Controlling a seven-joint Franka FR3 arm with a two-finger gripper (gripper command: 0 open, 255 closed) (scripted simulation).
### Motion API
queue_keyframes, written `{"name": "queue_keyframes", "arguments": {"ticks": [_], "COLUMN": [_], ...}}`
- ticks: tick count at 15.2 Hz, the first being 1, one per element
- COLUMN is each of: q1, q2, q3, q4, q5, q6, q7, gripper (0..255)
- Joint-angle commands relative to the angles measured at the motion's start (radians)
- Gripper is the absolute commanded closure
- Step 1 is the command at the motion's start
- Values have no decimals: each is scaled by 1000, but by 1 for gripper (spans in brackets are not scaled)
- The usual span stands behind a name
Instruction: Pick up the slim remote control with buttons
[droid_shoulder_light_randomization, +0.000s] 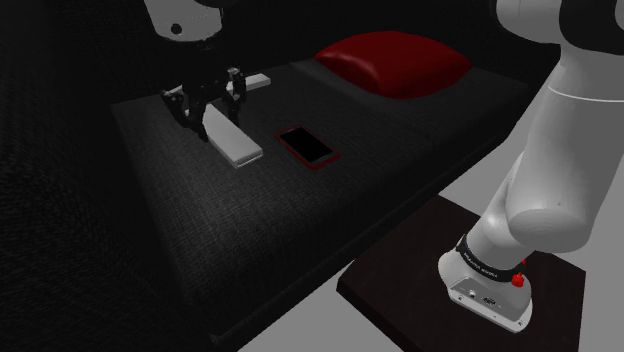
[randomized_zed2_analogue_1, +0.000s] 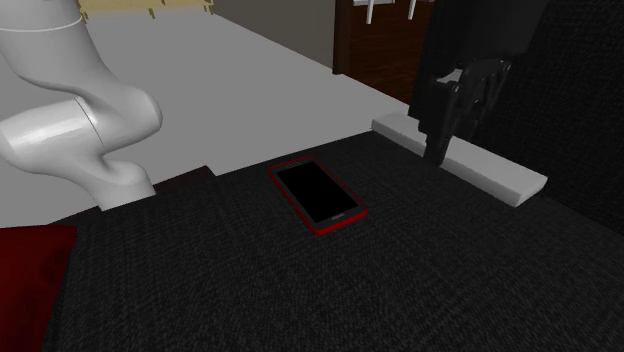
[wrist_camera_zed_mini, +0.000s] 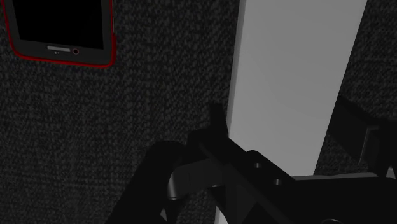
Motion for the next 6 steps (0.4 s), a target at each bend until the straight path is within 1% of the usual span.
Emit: {"name": "queue_keyframes", "arguments": {"ticks": [1,4,6], "q1": [3,10,10], "q2": [5,15,15], "q3": [1,2,2], "q4": [34,86,88], "q5": [-3,-7,-7], "q6": [-29,-73,-75], "q7": [0,0,0], "gripper": [255,255,255]}}
